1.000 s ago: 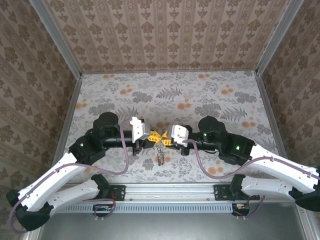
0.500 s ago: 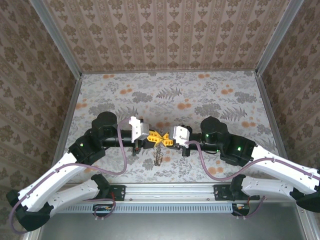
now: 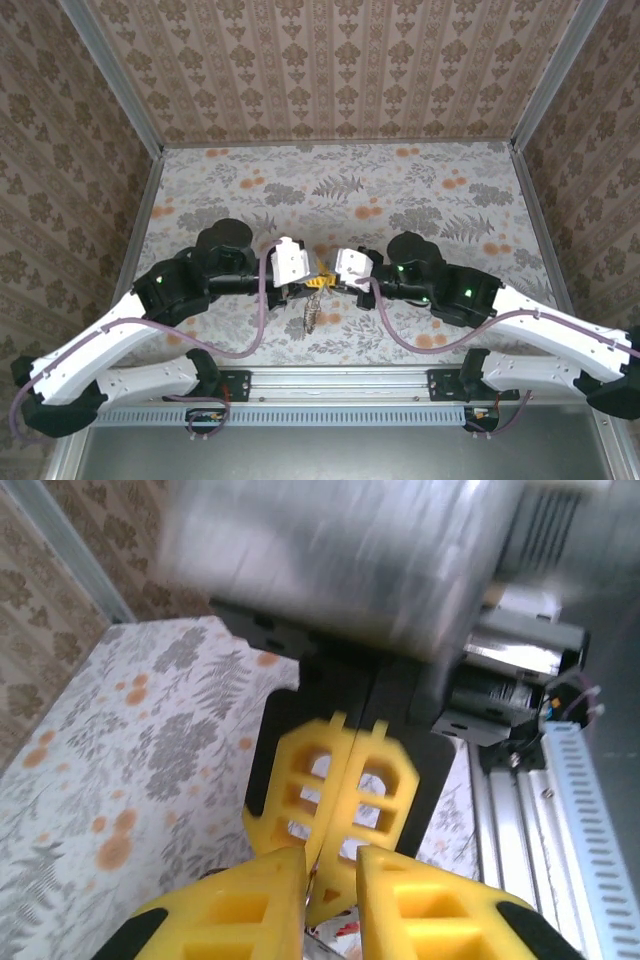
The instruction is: Put the keys on the keyring
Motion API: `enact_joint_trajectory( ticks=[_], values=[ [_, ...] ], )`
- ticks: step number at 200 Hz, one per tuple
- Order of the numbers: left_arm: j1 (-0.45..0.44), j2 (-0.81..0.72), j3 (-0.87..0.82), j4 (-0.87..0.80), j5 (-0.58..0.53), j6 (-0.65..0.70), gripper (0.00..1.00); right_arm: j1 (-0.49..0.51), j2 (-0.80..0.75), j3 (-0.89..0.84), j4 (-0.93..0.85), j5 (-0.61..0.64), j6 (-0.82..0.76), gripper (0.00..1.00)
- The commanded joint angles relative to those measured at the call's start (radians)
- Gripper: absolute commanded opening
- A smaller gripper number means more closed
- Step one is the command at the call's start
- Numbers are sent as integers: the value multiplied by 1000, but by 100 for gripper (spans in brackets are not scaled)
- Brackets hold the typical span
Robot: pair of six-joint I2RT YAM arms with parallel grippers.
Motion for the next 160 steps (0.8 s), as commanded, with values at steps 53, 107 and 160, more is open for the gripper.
enact_joint_trajectory(
  ticks=[53, 107, 160],
  values=[
    [-28, 37, 21, -120, -143, 84, 23, -5, 0, 48, -48, 40, -23, 0],
    [-28, 42, 11, -114, -76, 67, 24, -5, 4, 49, -39, 14, -20, 0],
    [-3, 51, -12, -86, -67, 61, 25, -5, -23, 31, -24, -47, -17, 0]
  ],
)
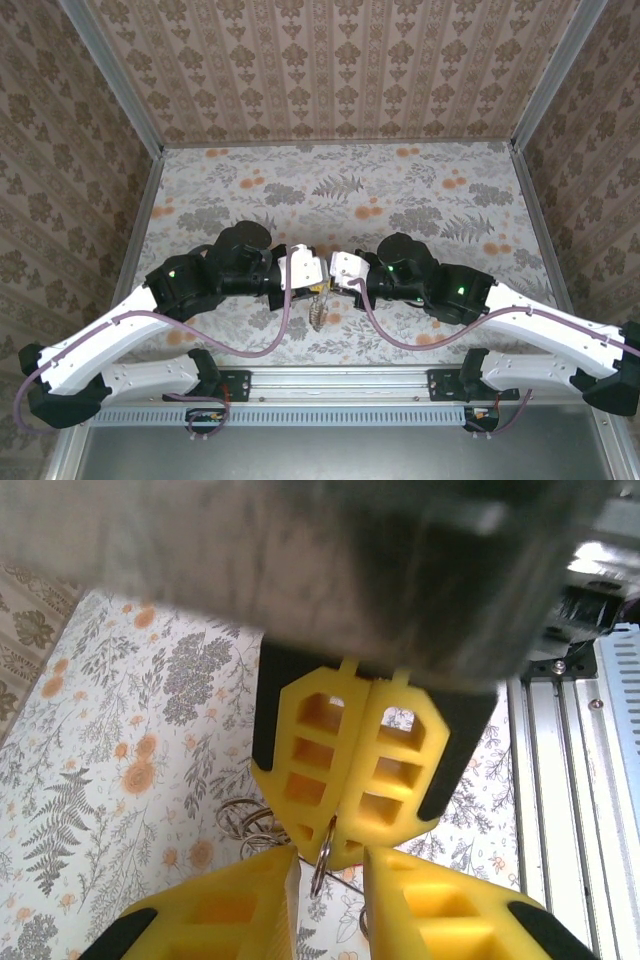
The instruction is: Put the keys on the keyring
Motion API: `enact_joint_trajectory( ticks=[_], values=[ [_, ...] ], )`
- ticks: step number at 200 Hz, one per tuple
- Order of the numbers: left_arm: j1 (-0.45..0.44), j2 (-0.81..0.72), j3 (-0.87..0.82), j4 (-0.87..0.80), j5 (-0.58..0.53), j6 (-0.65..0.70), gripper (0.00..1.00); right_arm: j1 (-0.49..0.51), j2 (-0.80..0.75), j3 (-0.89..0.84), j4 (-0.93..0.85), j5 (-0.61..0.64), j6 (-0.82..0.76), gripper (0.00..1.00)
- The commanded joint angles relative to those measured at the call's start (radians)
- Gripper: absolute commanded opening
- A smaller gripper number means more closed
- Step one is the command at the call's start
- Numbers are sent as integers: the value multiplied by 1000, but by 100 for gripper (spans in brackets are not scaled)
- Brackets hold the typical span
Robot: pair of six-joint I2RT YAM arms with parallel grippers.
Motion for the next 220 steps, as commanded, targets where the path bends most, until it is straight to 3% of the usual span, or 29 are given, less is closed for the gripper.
enact_joint_trajectory(
  ticks=[1, 38, 60, 74, 111, 142, 220],
  values=[
    [14, 5, -20, 19, 30, -1, 25, -4, -38, 27, 30, -55, -5, 0],
    [26, 16, -30, 39, 55, 1, 23, -5, -53, 2, 52, -89, -7, 0],
    [30, 14, -34, 49, 62, 1, 14, -5, -36, 7, 43, -78, -6, 0],
    [31, 14, -36, 52, 66, 1, 0, -5, -30, 4, 47, -81, -5, 0],
    [38, -16, -49, 65, 102, -10, 0, -5, -35, -4, 52, -81, -7, 0],
    [80, -76, -86, 168, 208, -51, 0, -5, -61, -19, 58, -169, -12, 15],
    [155, -173, -189, 392, 430, -186, 0, -5, -83, -40, 113, -214, 18, 17]
  ],
)
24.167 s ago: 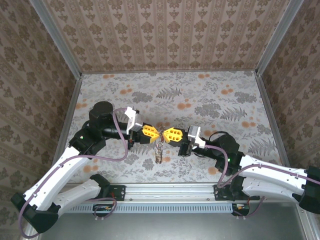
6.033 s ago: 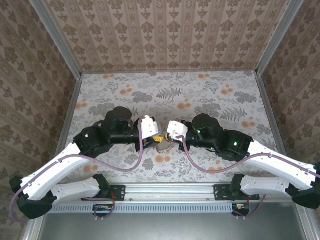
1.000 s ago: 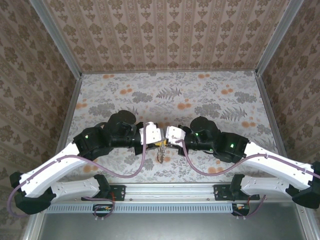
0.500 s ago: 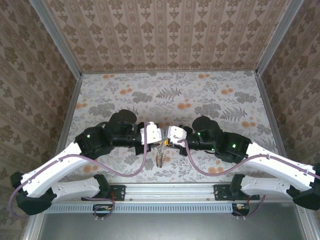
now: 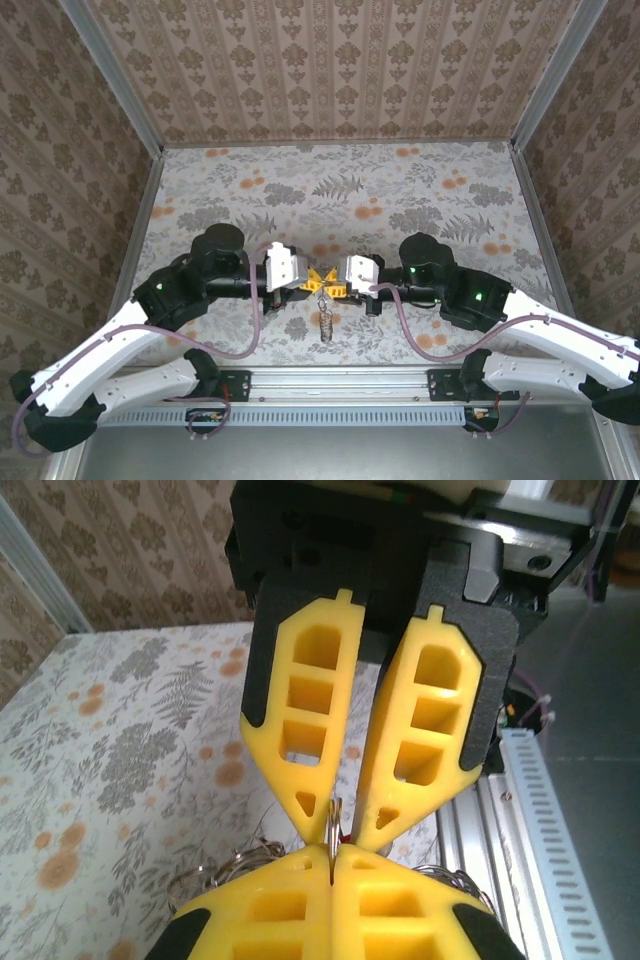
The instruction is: Put the keys on the keyring
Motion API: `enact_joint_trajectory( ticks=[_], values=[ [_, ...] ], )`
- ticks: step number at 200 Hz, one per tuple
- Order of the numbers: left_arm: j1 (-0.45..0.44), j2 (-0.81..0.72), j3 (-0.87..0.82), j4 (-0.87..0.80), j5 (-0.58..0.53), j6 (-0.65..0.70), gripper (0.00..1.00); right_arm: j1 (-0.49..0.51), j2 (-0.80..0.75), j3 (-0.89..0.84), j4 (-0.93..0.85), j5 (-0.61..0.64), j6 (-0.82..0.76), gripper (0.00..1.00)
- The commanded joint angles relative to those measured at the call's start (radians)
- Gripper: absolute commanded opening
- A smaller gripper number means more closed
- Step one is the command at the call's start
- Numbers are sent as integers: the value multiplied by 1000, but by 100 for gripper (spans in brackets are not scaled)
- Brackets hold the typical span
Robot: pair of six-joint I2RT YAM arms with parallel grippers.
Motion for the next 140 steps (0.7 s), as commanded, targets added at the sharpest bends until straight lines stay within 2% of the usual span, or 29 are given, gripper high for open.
enact_joint_trajectory(
  ticks=[1, 31, 73, 97, 140],
  values=[
    [25, -33, -24, 165, 94, -76, 0, 1, 2, -10, 15, -43, 16, 17],
    [39, -31, -38, 216, 182, -110, 0, 1, 10, -12, 26, -49, 24, 17],
    [45, -26, -61, 257, 198, -126, 0, 2, -8, -30, 48, -49, 27, 13],
    [60, -30, -72, 265, 200, -127, 0, 1, -19, -32, 50, -46, 25, 0],
    [87, -51, -85, 266, 208, -139, 0, 1, -76, -92, 124, -45, 7, 0]
  ],
)
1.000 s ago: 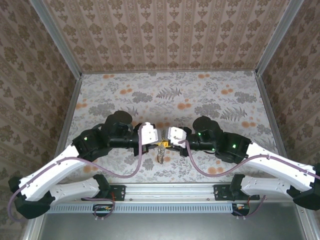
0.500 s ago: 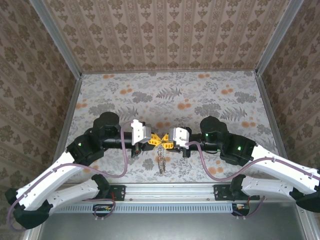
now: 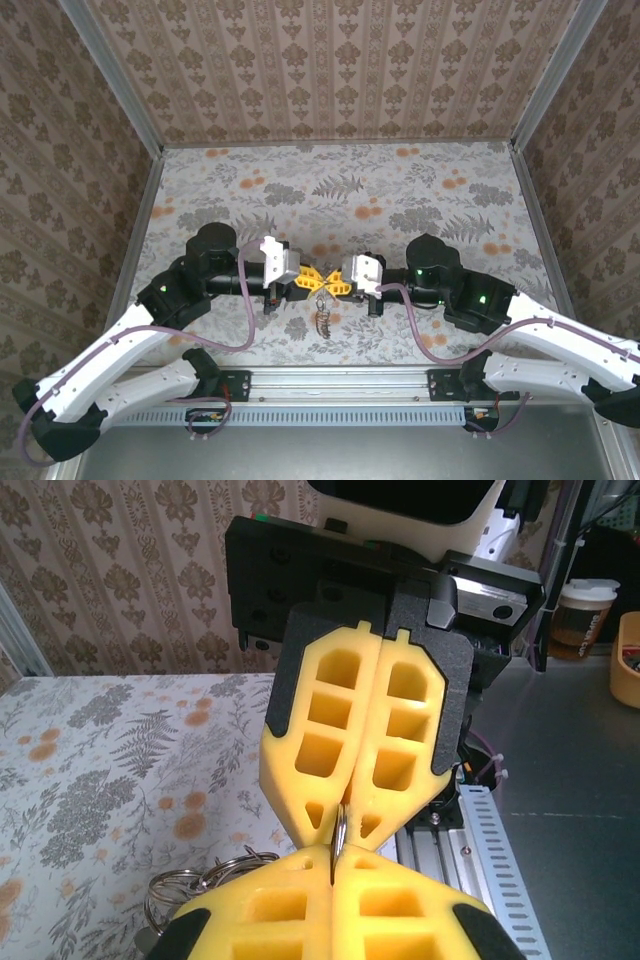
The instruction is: Put the keys on the keyring
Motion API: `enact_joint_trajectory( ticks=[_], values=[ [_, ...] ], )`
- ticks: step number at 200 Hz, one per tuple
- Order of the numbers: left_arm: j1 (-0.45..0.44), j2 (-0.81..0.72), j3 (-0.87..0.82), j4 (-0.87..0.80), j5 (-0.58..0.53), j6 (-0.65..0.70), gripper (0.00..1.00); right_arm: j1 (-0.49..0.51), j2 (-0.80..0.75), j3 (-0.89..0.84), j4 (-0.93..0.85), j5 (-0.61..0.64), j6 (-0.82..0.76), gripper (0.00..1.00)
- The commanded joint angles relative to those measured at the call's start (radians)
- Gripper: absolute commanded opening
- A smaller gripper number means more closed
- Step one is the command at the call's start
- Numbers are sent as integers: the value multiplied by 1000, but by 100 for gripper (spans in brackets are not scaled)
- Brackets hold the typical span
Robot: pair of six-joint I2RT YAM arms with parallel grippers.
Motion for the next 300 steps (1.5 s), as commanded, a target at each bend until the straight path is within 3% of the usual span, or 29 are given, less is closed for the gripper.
enact_joint_trajectory(
  ticks=[1, 59, 90, 120, 140, 203, 271, 300],
  values=[
    [17, -31, -4, 103, 32, -38, 0, 3, -43, -60, 74, -29, -22, 0],
    [42, -27, 0, 72, 31, -30, 0, 2, -75, -81, 90, -21, -53, 0],
    [33, -3, 78, -106, -108, 56, 0, 1, -63, -46, 37, 46, -53, 0],
    [-32, 43, 189, -322, -296, 147, 24, 1, -9, 23, -65, 185, -78, 0],
    [-82, 67, 215, -352, -354, 164, 26, 1, 24, 45, -86, 208, -81, 0],
    [-121, 134, 198, -302, -336, 171, 30, 1, 30, 34, -33, 138, -59, 0],
    [-123, 146, 187, -295, -357, 175, 28, 1, 32, 23, -11, 102, -46, 0],
    [-124, 152, 183, -303, -347, 184, 0, 1, 27, 17, -2, 98, -40, 0]
  ],
)
